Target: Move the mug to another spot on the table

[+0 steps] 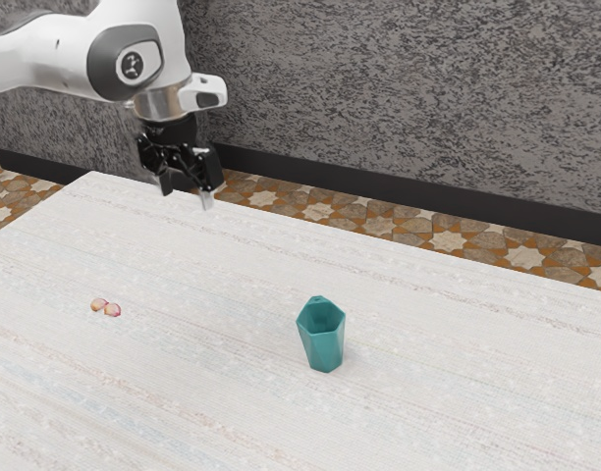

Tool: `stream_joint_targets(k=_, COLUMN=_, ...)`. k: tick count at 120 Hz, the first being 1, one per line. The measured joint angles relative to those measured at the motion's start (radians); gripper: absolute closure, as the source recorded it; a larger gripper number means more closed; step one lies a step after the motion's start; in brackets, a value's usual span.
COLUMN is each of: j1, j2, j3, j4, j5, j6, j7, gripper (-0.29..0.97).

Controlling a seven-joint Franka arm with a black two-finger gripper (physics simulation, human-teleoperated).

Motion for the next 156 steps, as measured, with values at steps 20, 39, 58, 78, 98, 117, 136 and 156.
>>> stream_joint_targets(k=20, j1=-0.002, j2=0.038, j3=-0.021, j4=0.013, j5=-0.006, j6=0.02, j7=0.001, gripper=0.0)
stream_joint_targets(k=39, j1=-0.011, j2=0.257, j3=0.008, j4=0.166, j5=-0.108, j6=0.06, j7=-0.061, gripper=0.0)
stream_joint_targets(k=58, j1=-0.006, j2=0.378, j3=0.026, j4=0.182, j5=-0.261, j6=0.133, j7=-0.168, gripper=0.0)
stream_joint_targets(k=78, j1=-0.006, j2=0.456, j3=0.017, j4=0.181, j5=-0.345, j6=0.211, j7=-0.338, gripper=0.0)
stream_joint_targets(k=98, j1=-0.005, j2=0.549, j3=-0.009, j4=0.198, j5=-0.423, j6=0.281, j7=-0.493, gripper=0.0)
stream_joint_targets(k=117, j1=-0.006, j2=0.606, j3=-0.023, j4=0.237, j5=-0.446, j6=0.311, j7=-0.614, gripper=0.0)
stream_joint_targets(k=136, j1=-0.007, j2=0.628, j3=-0.066, j4=0.241, j5=-0.452, j6=0.326, j7=-0.711, gripper=0.0)
stream_joint_targets(k=156, j1=-0.007, j2=0.641, j3=-0.073, j4=0.241, j5=-0.416, j6=0.306, j7=-0.789, gripper=0.0)
